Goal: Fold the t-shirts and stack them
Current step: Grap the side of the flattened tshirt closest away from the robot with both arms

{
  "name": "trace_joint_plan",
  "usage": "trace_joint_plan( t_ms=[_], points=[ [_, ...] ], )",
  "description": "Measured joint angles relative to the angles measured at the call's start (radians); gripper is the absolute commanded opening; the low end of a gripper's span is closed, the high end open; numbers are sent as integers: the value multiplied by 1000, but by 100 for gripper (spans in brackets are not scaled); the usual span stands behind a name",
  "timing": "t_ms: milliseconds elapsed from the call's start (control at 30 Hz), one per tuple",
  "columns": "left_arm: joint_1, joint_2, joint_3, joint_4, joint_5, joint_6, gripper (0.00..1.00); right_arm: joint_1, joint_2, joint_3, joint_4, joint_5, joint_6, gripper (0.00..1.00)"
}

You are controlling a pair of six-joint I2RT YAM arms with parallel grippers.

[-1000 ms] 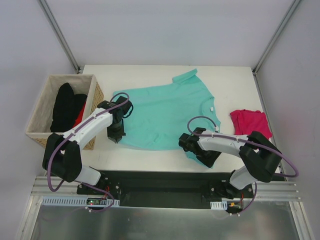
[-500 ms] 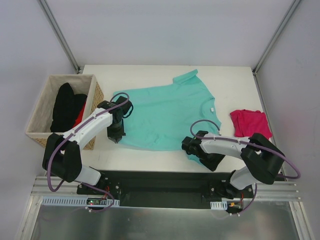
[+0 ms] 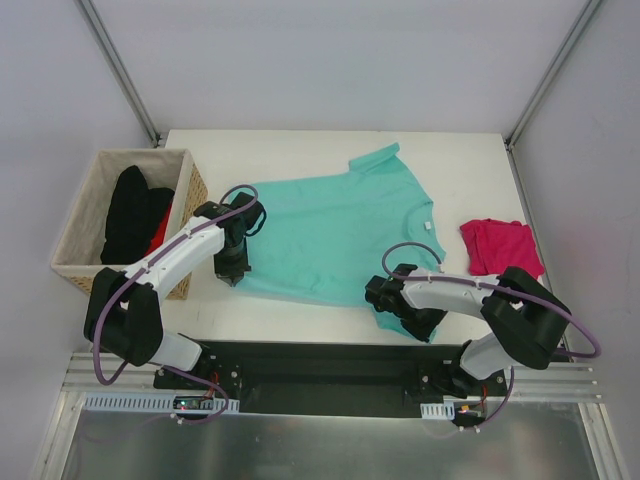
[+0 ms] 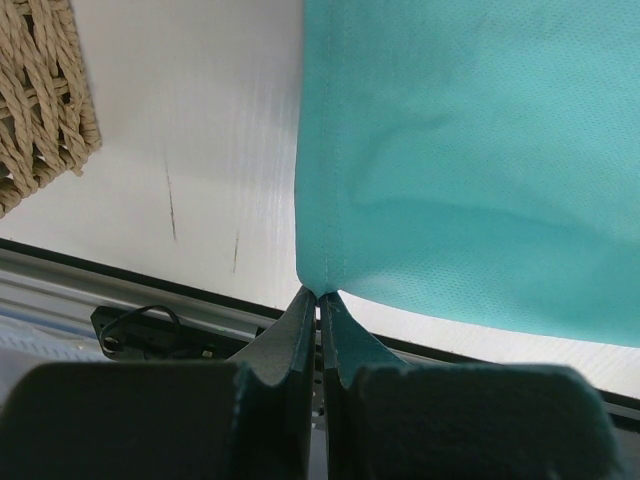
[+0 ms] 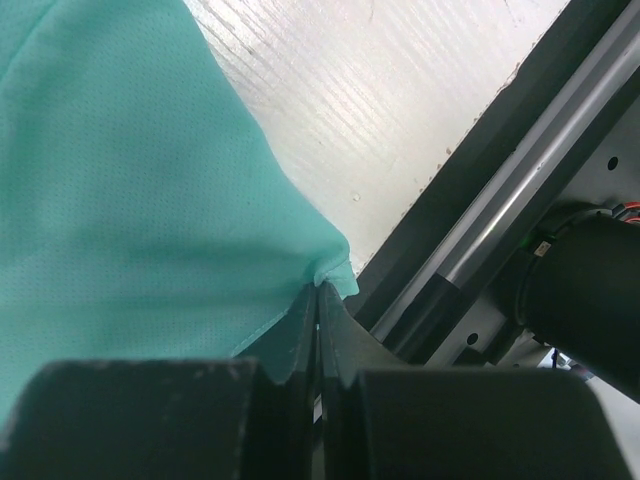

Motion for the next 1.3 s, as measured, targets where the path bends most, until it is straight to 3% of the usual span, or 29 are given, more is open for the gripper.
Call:
trace_joint_plan(
  t_ms=[200, 633, 1300],
  points=[
    [0, -1, 0, -1, 0, -1, 0, 0, 13, 21, -9, 5, -6, 1],
    [0, -51, 7, -8, -1, -27, 0, -31, 42, 296, -115, 159, -106, 1],
    [40, -79, 107, -50, -31, -84, 0, -288, 94, 499, -111, 302, -425, 1]
  ],
)
